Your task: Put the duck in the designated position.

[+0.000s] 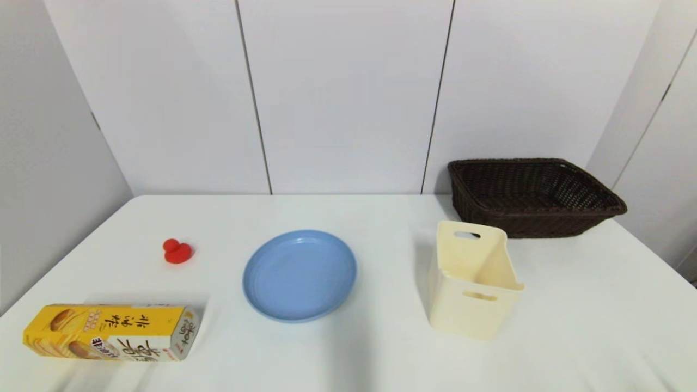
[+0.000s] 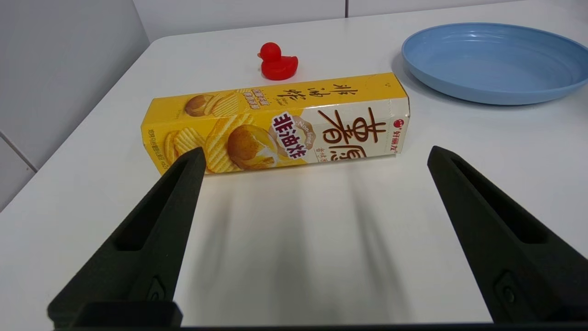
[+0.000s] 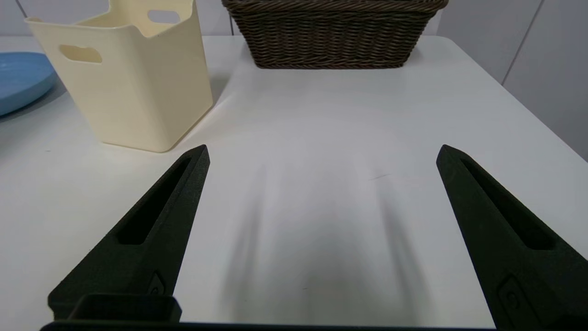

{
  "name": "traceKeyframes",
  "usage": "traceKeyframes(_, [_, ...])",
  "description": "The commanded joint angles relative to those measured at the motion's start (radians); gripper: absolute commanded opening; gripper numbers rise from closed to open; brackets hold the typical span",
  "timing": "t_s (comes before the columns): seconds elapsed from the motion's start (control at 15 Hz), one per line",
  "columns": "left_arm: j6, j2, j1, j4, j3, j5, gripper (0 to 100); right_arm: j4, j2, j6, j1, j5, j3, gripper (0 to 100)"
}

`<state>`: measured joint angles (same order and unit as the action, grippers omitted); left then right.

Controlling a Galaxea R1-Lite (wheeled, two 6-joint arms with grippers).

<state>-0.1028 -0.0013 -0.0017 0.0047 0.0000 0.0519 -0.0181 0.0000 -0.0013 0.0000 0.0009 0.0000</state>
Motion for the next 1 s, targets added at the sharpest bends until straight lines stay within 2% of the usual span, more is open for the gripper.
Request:
traceKeyframes(0.07, [0.0, 0.001, 0.0, 0.0, 0.0, 0.0, 100, 0.0, 0.002, 0.001, 0.0, 0.001, 0.009, 100])
traceKeyframes(1.0, [-0.002, 0.001, 0.0, 0.0, 0.0, 0.0, 100, 0.0, 0.0, 0.001, 0.0, 0.001, 0.009, 100])
